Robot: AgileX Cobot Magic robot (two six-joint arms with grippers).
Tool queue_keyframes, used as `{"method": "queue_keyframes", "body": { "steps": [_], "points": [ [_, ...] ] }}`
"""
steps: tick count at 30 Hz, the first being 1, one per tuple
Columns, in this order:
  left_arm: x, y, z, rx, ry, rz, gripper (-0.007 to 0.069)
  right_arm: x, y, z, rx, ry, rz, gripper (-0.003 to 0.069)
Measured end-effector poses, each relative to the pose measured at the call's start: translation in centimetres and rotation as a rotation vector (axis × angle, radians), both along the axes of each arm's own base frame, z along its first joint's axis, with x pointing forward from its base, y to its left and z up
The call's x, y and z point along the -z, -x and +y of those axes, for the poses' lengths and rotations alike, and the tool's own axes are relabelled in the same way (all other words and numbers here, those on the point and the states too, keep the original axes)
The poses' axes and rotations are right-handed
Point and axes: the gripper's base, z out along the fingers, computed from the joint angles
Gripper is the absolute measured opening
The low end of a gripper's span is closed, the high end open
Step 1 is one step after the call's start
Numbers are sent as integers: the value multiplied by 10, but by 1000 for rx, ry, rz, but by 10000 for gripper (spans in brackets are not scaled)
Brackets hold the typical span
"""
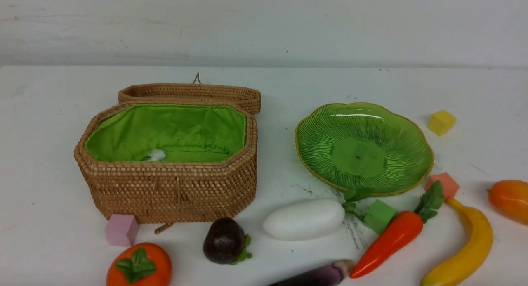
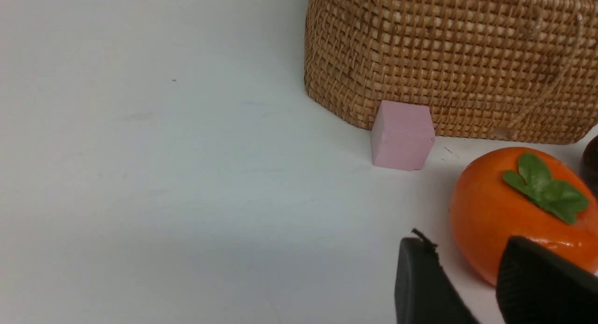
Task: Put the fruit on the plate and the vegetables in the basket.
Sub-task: Grab a tomato with your left arm and place it on the plate on the right.
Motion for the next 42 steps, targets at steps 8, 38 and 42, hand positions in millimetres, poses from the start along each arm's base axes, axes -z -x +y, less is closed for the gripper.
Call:
{"method": "queue_keyframes", "body": {
  "steps": [8,38,42],
  "points": [
    [0,0,0,0,0,0,238,0,0,0,0,1,0,238],
    [0,0,0,2,1,-4,238,0,0,0,0,1,0,238],
    [-9,-2,-2,18,37,-104,238,0,0,0,0,2,0,238]
  ]
}}
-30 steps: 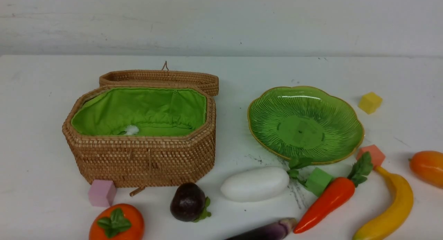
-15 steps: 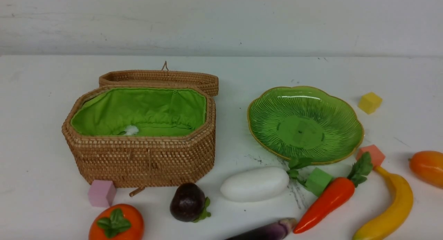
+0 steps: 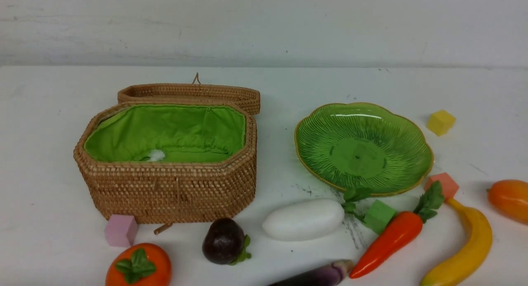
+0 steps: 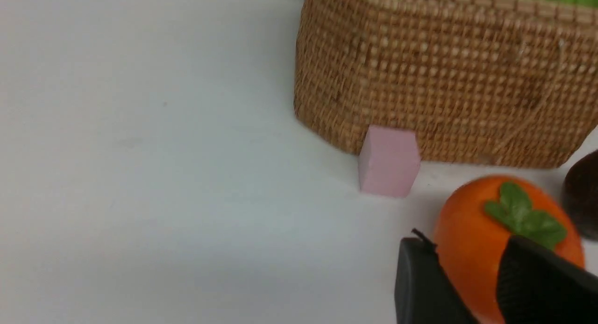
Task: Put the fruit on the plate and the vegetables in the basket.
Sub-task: Grab a tomato with your left arm and place it on the plate on the right.
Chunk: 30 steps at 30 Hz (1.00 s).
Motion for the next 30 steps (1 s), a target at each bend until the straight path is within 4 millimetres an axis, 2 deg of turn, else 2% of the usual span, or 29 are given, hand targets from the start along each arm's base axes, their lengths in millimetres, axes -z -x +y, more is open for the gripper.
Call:
{"method": "queue_keyframes", "body": {
  "steps": [1,2,5,7,10,12,14,15,16,17,19,22,25,27,29,30],
  "points": [
    [-1,0,0,1,5,-9,238,0,0,0,0,0,0,238],
    [-10,-1,-2,16,59,-109,238,0,0,0,0,0,0,238],
    [-23,-1,-3,27,149,-237,238,0,0,0,0,0,0,238],
    [-41,1,-2,29,288,-420,238,0,0,0,0,0,0,238],
    [-56,6,2,26,415,-579,238,0,0,0,0,0,0,238],
    [-79,13,6,32,515,-697,238,0,0,0,0,0,0,238],
    [-100,20,7,44,543,-756,238,0,0,0,0,0,0,238],
    [-128,29,8,62,555,-801,238,0,0,0,0,0,0,238],
    [-137,32,8,66,557,-815,238,0,0,0,0,0,0,238],
    [-167,39,8,83,555,-816,238,0,0,0,0,0,0,238],
    [-193,37,5,91,529,-732,238,0,0,0,0,0,0,238],
    [-230,23,-2,84,450,-480,238,0,0,0,0,-1,0,238],
    [-232,-3,-7,49,369,-208,238,0,0,0,0,-1,0,238],
    [-226,-23,-9,15,307,-40,238,0,0,0,0,0,0,238],
    [-220,-35,-10,-4,272,37,238,0,0,0,0,0,0,238],
    [-212,-50,-11,-25,248,125,238,0,0,0,0,0,0,238]
  ]
}}
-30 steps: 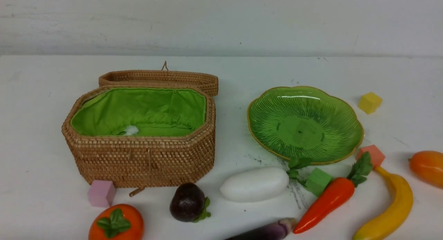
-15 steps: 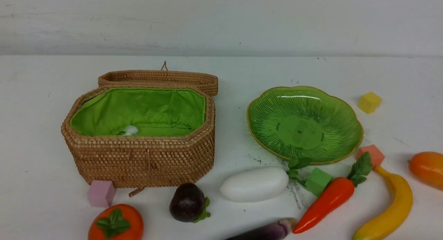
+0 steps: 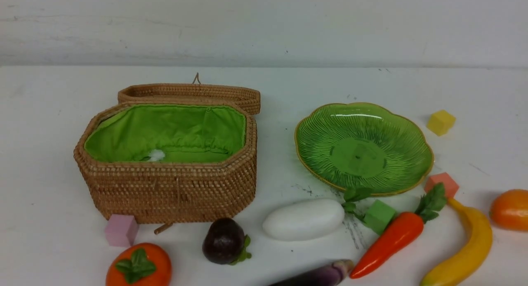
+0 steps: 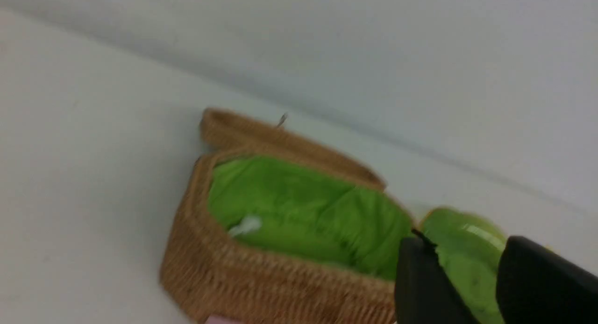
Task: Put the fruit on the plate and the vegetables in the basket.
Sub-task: Grab a tomato with your left arm and place it on the plate on the right.
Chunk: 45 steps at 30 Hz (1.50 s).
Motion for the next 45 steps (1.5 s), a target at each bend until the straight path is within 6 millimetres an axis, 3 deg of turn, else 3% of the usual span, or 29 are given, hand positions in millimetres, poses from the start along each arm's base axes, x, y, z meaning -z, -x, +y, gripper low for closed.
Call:
{"method": "queue_keyframes", "body": {
  "steps": [9,15,20,26,28,32,36,40,45],
  "points": [
    [61,-58,-17,32,42,572,238,0,0,0,0,0,0,238],
    [101,-83,-31,275,-117,841,259,0,0,0,0,0,0,238],
    [127,-108,-35,351,-176,924,392,0,0,0,0,0,0,238],
    [159,-135,-35,403,-293,956,634,0,0,0,0,0,0,238],
    [171,-143,-36,416,-309,971,661,0,0,0,0,0,0,238],
    [199,-157,-40,421,-269,1046,654,0,0,0,0,0,0,238],
    [211,-164,-50,435,-145,1089,584,0,0,0,0,0,0,238],
    [213,-164,-53,436,-106,1099,497,0,0,0,0,0,0,238],
    [208,-161,-52,448,-125,1102,489,0,0,0,0,0,0,238]
  ]
}}
